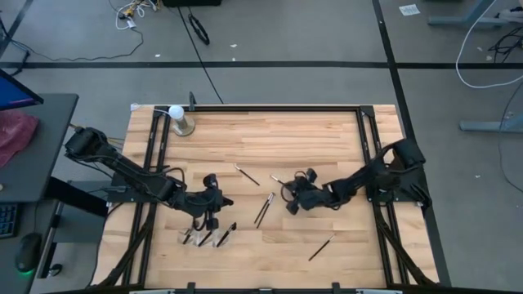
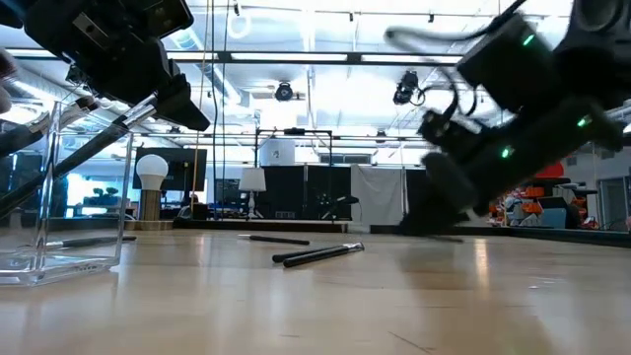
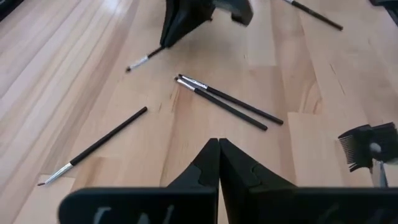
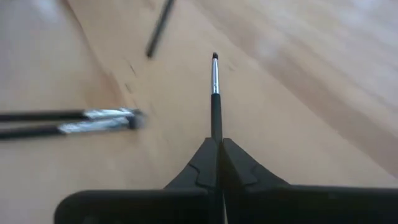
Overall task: Put items in baskets/containers
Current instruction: Put the black eyeshadow brush into the transparent organizer
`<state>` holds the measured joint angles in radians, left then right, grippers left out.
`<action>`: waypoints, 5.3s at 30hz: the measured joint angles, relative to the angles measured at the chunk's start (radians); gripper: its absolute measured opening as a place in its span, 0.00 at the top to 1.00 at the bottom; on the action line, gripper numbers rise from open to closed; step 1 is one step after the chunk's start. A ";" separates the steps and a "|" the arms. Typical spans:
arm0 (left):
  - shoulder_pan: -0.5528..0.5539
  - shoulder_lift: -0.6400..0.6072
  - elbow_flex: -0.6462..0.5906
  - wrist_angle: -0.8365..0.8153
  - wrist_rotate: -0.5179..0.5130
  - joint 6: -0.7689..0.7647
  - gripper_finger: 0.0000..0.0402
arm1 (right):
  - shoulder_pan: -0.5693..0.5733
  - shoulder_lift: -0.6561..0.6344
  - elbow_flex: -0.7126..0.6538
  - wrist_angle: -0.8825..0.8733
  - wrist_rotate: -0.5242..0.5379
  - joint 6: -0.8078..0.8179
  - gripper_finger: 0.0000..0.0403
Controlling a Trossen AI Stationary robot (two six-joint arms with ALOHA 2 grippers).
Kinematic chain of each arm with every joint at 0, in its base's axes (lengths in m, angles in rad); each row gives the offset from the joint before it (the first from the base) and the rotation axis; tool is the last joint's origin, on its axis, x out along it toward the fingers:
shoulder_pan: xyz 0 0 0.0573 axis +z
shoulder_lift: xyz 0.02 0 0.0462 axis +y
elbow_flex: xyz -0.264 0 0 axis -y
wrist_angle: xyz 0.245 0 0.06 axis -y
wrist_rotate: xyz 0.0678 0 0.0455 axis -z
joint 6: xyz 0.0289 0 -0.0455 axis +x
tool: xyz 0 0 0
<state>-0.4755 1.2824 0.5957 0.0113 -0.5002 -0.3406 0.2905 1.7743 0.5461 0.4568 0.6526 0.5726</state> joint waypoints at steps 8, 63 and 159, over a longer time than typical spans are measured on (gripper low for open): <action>0.001 0.001 0.000 0.073 0.049 0.114 0.98 | 0.098 -0.066 -0.008 0.245 0.068 -0.153 0.99; 0.041 0.176 0.021 1.069 0.260 0.535 0.96 | 0.198 -0.060 0.226 0.586 -0.169 -0.677 0.97; 0.033 0.094 0.378 -0.425 -0.127 0.220 0.60 | 0.442 -0.083 0.749 -1.198 -0.545 1.032 0.65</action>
<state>-0.4426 1.3765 0.9741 -0.4141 -0.6271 -0.1205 0.7327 1.6909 1.2949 -0.7410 0.1071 1.6050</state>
